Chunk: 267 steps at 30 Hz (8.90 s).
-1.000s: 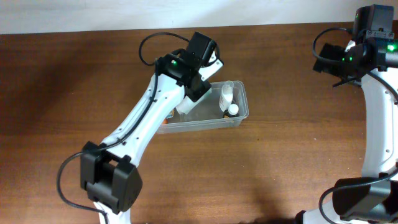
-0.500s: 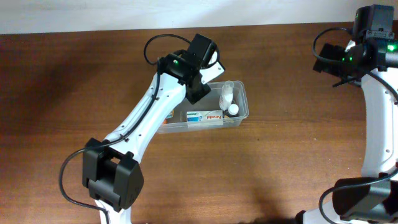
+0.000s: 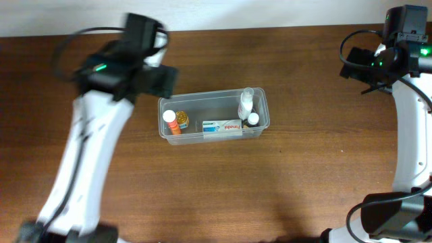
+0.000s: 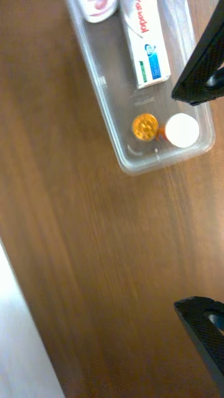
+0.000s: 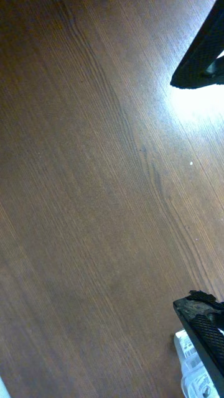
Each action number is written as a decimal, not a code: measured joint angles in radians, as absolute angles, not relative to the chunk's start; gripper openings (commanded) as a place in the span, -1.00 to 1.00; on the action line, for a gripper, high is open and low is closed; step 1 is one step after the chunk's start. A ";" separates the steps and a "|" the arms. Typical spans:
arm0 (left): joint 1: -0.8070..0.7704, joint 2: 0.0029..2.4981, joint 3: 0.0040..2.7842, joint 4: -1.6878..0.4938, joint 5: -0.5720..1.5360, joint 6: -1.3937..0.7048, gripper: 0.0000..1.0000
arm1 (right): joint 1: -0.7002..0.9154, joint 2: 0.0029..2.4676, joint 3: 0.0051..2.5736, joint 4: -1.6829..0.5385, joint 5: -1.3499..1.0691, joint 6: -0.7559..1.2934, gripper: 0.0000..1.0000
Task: Pack container
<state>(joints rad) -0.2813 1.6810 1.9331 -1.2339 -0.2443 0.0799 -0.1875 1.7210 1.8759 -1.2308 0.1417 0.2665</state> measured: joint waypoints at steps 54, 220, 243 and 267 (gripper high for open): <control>-0.178 0.813 0.842 -0.637 -0.513 -0.201 0.99 | -0.187 1.721 1.876 -1.231 0.142 0.266 0.97; -0.023 0.015 0.017 -0.078 -0.104 0.012 0.99 | -0.064 0.157 0.225 0.339 -0.075 0.079 0.97; -0.023 0.015 0.017 -0.078 -0.104 0.012 0.99 | 0.008 0.016 0.058 0.122 -0.088 0.079 0.97; -0.023 0.015 0.017 -0.078 -0.104 0.012 0.99 | 0.009 0.014 0.010 -0.067 -0.079 0.078 0.97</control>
<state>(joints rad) -0.0227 0.0147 0.0174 -0.0780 -0.1040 0.0120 0.0086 0.0135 0.0101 -0.0669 -0.0792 0.0780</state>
